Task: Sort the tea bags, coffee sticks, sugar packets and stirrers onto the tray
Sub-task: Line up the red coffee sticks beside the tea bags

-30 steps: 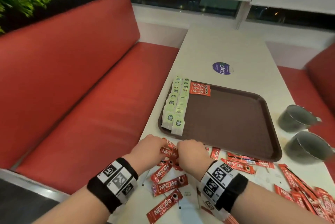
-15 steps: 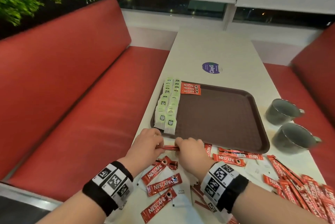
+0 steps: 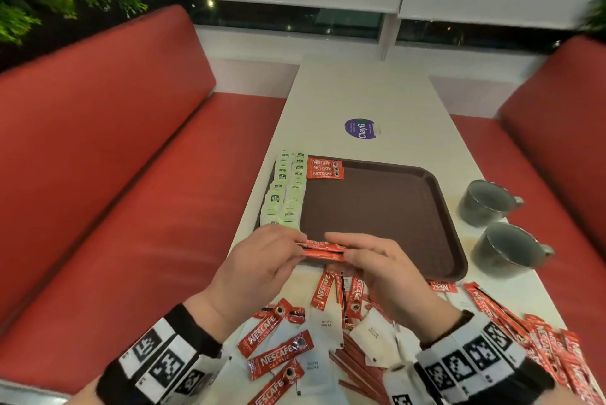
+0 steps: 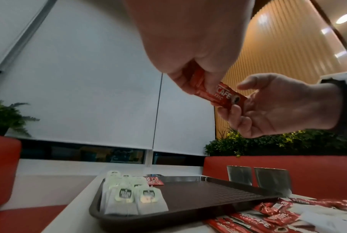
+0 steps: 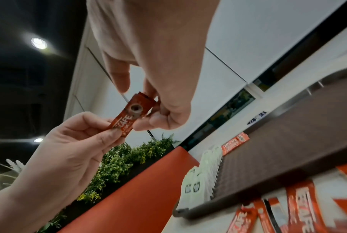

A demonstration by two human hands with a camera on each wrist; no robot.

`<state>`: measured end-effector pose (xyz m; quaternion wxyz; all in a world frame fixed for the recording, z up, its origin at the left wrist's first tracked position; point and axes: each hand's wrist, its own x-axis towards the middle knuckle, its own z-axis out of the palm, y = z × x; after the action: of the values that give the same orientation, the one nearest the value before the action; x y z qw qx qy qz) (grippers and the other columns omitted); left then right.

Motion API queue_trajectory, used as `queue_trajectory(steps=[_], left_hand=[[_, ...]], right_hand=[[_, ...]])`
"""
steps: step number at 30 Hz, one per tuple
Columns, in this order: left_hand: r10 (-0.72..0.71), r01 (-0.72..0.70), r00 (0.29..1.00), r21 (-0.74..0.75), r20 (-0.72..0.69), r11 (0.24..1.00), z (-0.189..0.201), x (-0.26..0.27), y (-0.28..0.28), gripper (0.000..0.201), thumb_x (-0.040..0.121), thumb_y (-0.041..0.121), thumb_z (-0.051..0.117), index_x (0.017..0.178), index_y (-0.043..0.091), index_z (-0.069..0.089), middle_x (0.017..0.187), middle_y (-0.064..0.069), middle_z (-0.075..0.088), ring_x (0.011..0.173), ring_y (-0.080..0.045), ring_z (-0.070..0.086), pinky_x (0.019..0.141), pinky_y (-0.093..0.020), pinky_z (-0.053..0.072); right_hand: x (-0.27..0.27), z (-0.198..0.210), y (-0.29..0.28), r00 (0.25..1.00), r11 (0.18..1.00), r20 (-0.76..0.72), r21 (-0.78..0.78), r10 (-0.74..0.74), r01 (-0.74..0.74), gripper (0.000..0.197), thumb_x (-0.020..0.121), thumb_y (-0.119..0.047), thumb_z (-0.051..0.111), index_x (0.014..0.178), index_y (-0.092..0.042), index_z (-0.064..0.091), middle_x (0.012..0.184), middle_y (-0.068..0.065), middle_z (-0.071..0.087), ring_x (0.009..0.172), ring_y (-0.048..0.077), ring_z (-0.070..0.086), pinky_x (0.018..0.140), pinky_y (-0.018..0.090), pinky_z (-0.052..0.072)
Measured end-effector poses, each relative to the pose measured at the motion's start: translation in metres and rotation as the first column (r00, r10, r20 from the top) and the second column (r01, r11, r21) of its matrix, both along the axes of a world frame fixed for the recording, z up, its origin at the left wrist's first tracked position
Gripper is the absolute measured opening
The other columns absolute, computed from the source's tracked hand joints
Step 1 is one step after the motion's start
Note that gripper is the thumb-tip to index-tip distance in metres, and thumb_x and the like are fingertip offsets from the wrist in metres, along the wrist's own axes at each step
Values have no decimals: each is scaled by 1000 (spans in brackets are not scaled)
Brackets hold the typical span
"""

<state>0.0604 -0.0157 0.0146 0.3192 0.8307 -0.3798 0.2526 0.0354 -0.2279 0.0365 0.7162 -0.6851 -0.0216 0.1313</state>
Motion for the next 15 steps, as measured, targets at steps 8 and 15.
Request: queue_trajectory(steps=[8, 15], left_hand=[[-137, 130, 968, 47, 210, 990, 0, 6, -4, 13, 98, 14, 48, 95, 5, 56, 107, -11, 60, 100, -23, 59, 95, -29, 48], [27, -30, 996, -29, -87, 999, -16, 15, -2, 6, 91, 26, 55, 89, 20, 58, 104, -3, 67, 97, -10, 59, 92, -17, 46]], right_hand=[[-4, 4, -1, 990, 980, -32, -151, -136, 130, 7, 86, -7, 67, 92, -8, 69, 74, 12, 70, 64, 12, 64, 57, 17, 47], [18, 1, -16, 980, 944, -35, -276, -196, 179, 7, 83, -5, 70, 77, -8, 67, 65, 1, 66, 61, 9, 62, 57, 17, 48]])
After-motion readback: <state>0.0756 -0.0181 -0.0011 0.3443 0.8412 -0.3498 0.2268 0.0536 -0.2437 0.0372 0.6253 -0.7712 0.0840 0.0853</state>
